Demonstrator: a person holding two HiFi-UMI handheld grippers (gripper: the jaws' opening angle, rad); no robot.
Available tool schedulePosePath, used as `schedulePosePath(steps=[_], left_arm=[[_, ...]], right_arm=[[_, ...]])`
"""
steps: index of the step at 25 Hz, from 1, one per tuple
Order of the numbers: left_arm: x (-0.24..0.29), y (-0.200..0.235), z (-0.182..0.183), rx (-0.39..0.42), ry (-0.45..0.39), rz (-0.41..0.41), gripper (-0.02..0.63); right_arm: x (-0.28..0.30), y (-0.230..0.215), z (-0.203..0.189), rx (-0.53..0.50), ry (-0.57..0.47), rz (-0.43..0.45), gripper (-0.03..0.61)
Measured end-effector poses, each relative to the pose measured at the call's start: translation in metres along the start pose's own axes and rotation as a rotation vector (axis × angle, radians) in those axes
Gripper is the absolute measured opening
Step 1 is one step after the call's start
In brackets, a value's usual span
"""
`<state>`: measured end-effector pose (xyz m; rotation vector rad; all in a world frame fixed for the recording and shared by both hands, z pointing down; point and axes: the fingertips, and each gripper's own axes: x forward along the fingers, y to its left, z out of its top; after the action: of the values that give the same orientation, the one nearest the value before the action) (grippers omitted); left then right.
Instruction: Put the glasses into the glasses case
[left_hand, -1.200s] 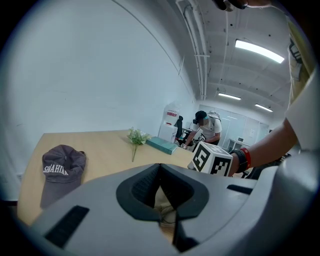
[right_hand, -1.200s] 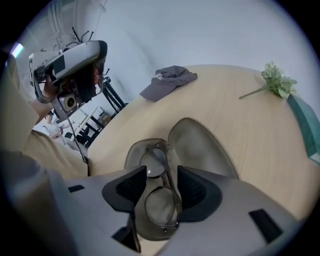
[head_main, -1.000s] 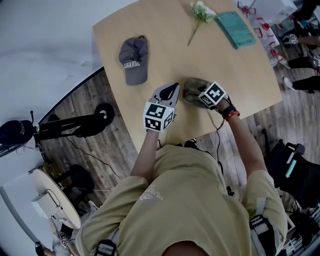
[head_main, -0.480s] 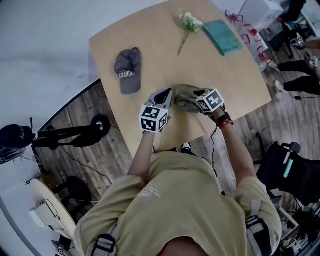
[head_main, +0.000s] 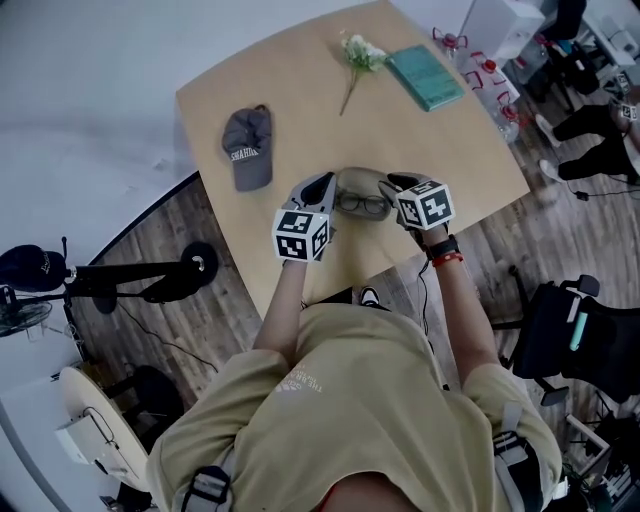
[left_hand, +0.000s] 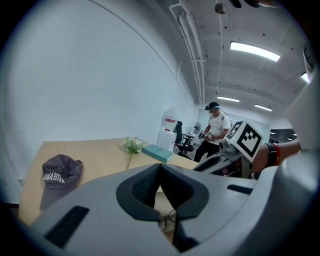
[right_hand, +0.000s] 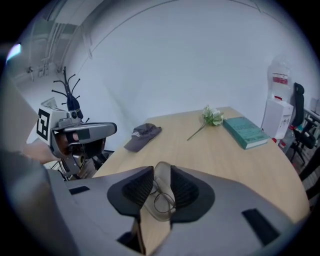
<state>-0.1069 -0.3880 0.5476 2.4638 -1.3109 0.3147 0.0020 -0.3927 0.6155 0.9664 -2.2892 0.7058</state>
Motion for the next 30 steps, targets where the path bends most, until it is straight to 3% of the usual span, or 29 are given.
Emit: schedulePosePath(steps=[14, 23, 30], left_arm=[[-0.035, -0.077, 0.053, 0.097, -0.127, 0.01, 0.015], [-0.066, -0.116, 0.076, 0.179, -0.21, 0.063, 0.015], [-0.086, -0.142, 0.084, 0.197, -0.278, 0.119, 0.015]], right_arm=[[-0.122, 0.022, 0.032, 0.016, -0.329, -0.109, 0.074], [-0.211, 0.033, 0.049, -0.036, -0.585, -0.304, 0.033], [-0.238, 0.045, 0.04, -0.023, -0.654, -0.344, 0.015]])
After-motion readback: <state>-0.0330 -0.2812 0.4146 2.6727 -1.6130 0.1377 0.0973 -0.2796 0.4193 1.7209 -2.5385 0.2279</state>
